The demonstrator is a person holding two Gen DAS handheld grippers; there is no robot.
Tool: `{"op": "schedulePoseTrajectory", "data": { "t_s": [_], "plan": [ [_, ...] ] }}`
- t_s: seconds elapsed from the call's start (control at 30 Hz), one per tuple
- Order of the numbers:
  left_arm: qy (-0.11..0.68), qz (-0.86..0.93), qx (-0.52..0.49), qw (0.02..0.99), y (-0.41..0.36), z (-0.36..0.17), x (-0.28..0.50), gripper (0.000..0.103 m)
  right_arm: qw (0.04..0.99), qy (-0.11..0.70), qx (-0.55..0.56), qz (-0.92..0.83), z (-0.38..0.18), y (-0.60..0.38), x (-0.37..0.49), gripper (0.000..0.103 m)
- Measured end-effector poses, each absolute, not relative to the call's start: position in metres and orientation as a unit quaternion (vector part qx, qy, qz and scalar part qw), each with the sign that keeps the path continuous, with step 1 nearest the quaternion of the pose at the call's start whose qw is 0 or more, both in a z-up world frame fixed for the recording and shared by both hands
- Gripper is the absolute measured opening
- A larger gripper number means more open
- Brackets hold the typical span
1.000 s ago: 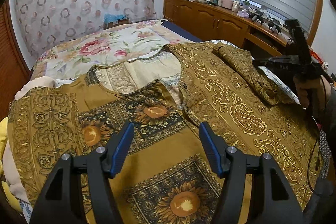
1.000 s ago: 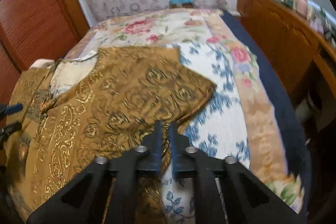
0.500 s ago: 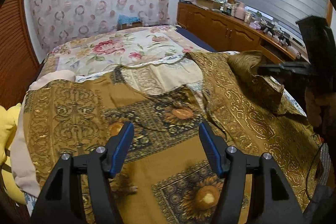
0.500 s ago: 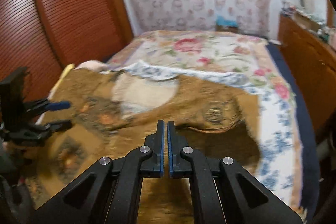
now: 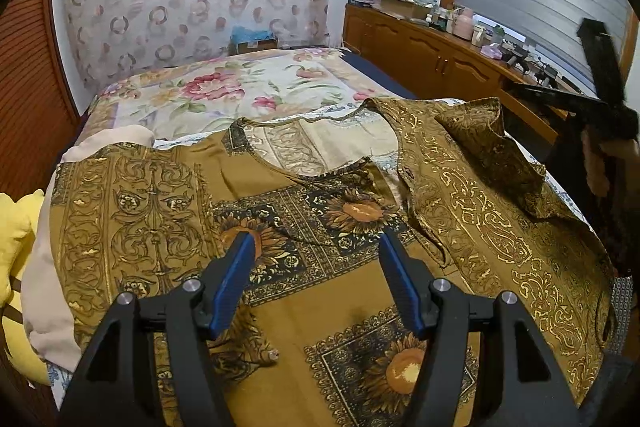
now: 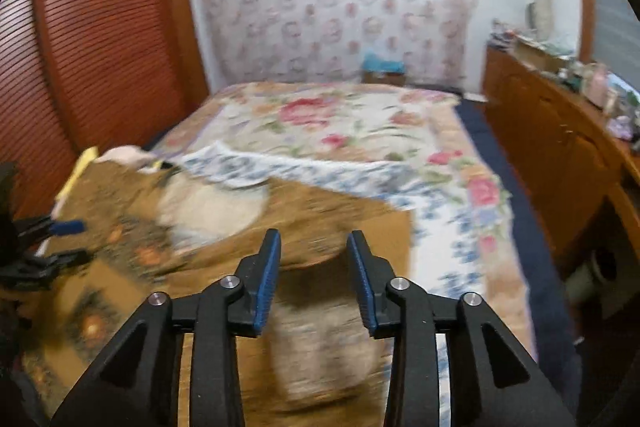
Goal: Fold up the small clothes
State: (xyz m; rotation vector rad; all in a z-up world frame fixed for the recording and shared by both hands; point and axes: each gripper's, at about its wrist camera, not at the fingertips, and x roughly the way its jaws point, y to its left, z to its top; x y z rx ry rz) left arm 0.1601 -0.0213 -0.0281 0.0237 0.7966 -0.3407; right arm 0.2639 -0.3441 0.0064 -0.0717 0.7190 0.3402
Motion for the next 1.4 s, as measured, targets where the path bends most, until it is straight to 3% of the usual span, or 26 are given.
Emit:
{"op": "schedulePoseTrajectory", "data": {
  "t_s": [0.27,0.3,0.33,0.37,0.57,0.6,0.67,0.7,0.83,0.97,1.4],
  "plan": [
    [0.385,-0.163,0.017,0.908,-0.024,-0.025,0.160,0.064,0.880,0.439,-0.010,0.179,-0.033,-0.344,0.316,0.037],
    [0.386,-0.162,0.017,0.908,-0.022,-0.025,0.160,0.064,0.874,0.449,-0.018,0.183,-0.038,-0.339,0.318,0.033],
    [0.386,-0.161,0.017,0.908,-0.021,-0.025,0.160,0.064,0.869,0.456,-0.021,0.193,-0.041,-0.334,0.319,0.014],
    [0.386,-0.159,0.016,0.909,-0.019,-0.025,0.160,0.064,0.858,0.464,-0.013,0.221,-0.043,-0.325,0.320,0.003],
    [0.387,-0.150,0.009,0.910,-0.012,-0.025,0.159,0.064,0.844,0.445,0.015,0.299,-0.021,-0.278,0.313,0.003],
    [0.387,-0.149,0.009,0.910,-0.011,-0.025,0.158,0.064,0.848,0.435,0.010,0.302,-0.015,-0.269,0.311,0.003],
    [0.385,-0.148,0.009,0.911,-0.009,-0.024,0.157,0.064,0.853,0.421,0.011,0.307,-0.005,-0.263,0.309,0.022],
    [0.383,-0.146,0.008,0.912,-0.008,-0.023,0.156,0.064,0.855,0.416,0.013,0.308,-0.001,-0.262,0.308,0.026],
    [0.378,-0.141,0.003,0.915,-0.002,-0.020,0.156,0.064,0.873,0.396,-0.021,0.283,0.007,-0.270,0.301,0.029],
    [0.371,-0.126,0.000,0.920,0.014,-0.017,0.159,0.064,0.885,0.401,-0.062,0.227,-0.005,-0.293,0.306,0.041],
    [0.361,-0.030,-0.004,0.932,0.103,-0.013,0.189,0.058,0.873,0.465,-0.058,0.133,-0.079,-0.374,0.348,0.041]
  ]
}}
